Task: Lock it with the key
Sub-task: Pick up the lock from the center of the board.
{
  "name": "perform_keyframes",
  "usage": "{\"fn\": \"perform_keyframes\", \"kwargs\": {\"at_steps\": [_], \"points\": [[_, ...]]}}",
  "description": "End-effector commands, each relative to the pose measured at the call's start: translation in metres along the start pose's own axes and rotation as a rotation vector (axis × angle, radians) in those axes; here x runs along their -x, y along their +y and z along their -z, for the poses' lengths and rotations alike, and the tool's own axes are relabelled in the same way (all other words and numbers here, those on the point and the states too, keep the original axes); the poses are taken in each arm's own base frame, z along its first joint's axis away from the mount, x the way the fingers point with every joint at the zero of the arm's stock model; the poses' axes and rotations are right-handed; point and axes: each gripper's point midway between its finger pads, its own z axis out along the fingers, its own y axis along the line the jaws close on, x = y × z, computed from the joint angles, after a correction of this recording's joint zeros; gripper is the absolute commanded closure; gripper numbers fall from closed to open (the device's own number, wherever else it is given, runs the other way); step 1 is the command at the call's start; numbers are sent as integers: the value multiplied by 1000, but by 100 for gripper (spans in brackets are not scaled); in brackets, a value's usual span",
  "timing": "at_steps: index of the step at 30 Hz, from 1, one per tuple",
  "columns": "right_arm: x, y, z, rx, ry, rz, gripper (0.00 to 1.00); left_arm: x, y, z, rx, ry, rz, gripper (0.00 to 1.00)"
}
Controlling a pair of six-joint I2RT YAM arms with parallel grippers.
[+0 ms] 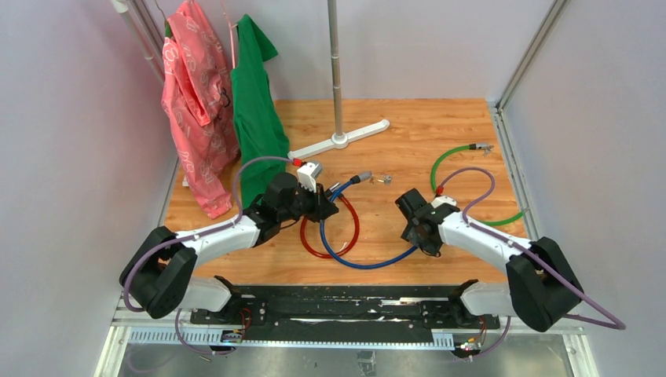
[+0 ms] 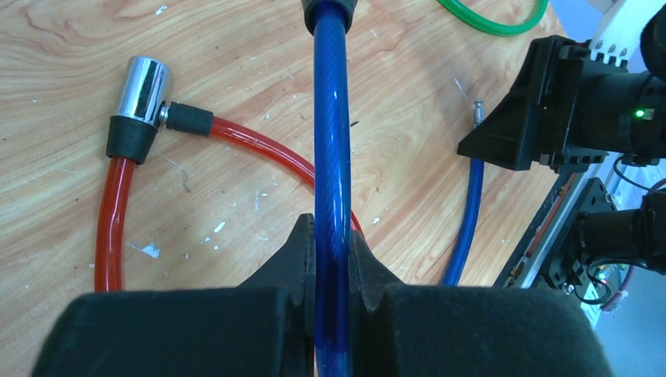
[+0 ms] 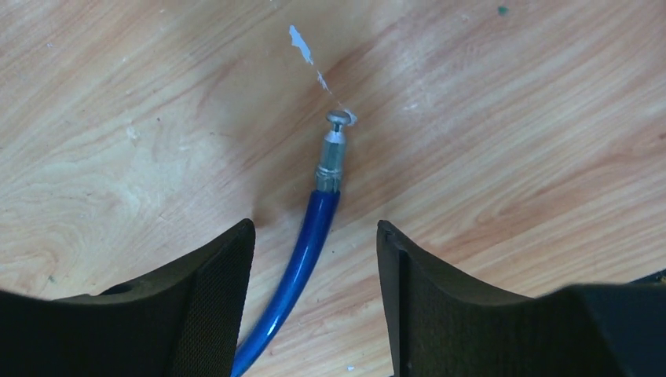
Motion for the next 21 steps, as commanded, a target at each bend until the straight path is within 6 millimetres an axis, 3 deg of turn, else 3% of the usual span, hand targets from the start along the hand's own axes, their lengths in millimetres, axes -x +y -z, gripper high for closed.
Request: {"fn": "perform_keyframes", "kwargs": {"at_steps": [1,6,13,19,21], "points": [[-3,-6,-12,-27,5,27,41,14,-11,-1,-33,-48,-21,100],[-17,-7,-18,41,48,35,73,10,-12,-1,-36,-40,-17,100],[-11,0,-17,241,16,74,96,2,-16,1,-55,-20,-15,100],[0,31,0,465,-36,253,100,-22,-33,-2,-159,49,-192,99],[-3,40,9,531,-25,351,100,-33,-30,-1,-159,70,-245,95]]}}
